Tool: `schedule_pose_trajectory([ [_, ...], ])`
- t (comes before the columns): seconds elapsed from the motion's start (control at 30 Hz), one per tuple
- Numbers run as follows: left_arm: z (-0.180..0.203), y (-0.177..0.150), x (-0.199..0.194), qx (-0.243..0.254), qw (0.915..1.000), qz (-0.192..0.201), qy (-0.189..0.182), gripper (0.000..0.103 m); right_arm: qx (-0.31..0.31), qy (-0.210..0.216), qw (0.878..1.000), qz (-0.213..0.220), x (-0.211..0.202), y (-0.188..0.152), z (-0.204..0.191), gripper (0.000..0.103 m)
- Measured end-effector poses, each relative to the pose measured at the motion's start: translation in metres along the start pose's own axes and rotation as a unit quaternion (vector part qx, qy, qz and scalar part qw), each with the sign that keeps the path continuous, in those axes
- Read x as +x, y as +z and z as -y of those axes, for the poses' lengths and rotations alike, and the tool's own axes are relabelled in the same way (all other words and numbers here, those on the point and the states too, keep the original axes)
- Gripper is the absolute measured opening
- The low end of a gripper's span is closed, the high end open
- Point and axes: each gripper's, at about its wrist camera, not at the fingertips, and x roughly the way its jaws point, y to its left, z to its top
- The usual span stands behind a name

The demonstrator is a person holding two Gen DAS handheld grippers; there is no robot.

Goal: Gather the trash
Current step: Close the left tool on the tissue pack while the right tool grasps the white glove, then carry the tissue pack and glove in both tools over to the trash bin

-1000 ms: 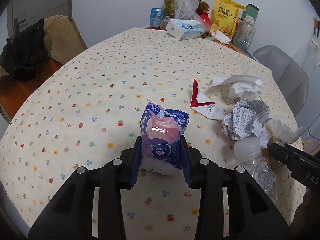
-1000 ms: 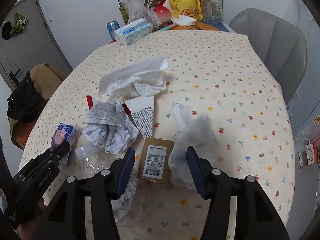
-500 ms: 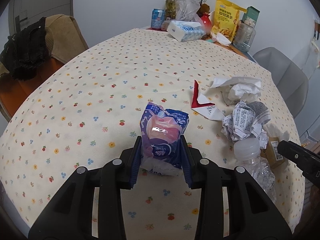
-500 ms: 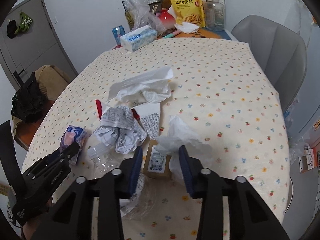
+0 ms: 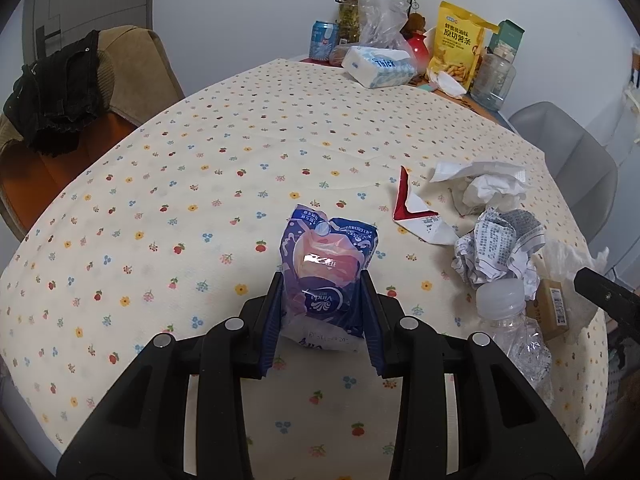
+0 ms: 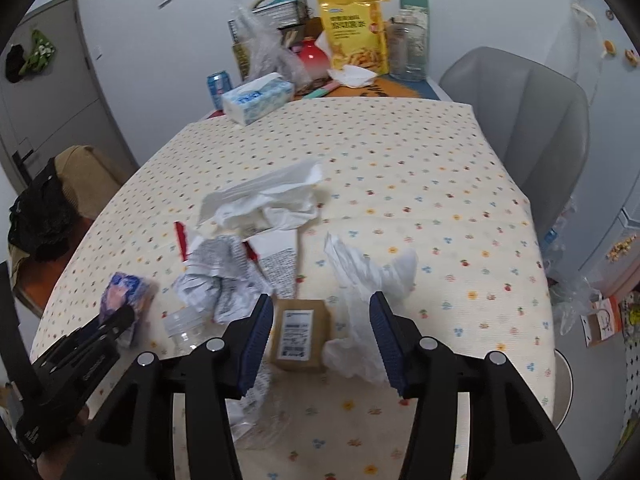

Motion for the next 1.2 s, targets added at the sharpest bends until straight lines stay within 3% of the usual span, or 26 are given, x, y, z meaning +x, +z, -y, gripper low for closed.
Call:
schedule_pose_trajectory([
  [0.17,0.004,0.002,-0.004,0.003,1.0000,0.005,0.003,0.036,0.012,-0.014,1.000,0.019,-0.009,0.004,0.014,0.057],
  [0.27,0.008,0.003,-0.006,0.005,1.0000,0.007,0.003,0.036,0.013,-0.018,1.000,0.000,0.002,0.003,0.019,0.059],
  [0.33,0.012,0.003,-0.008,0.008,0.9999,0.008,0.003,0.036,0.014,-0.006,1.000,-0.024,0.014,0.000,0.021,0.051],
  [0.37,0.013,0.003,-0.009,0.010,0.9999,0.009,0.003,0.036,0.015,0.008,0.999,-0.036,0.019,-0.002,0.022,0.034],
  [0.43,0.016,0.004,-0.011,0.012,0.9999,0.011,0.004,0.036,0.013,0.021,0.999,-0.042,0.021,-0.004,0.023,0.015],
  [0.5,0.019,0.005,-0.014,0.014,0.9998,0.014,0.004,0.036,0.011,0.020,0.999,-0.028,0.014,-0.004,0.023,0.010],
  [0.87,0.064,0.008,-0.034,0.048,0.9980,0.039,-0.011,0.036,-0.003,-0.008,1.000,0.029,-0.042,-0.004,0.034,0.009],
  [1.2,0.115,0.003,-0.056,0.085,0.9940,0.060,-0.032,0.036,0.017,-0.028,0.997,0.065,-0.088,-0.013,0.071,0.008],
])
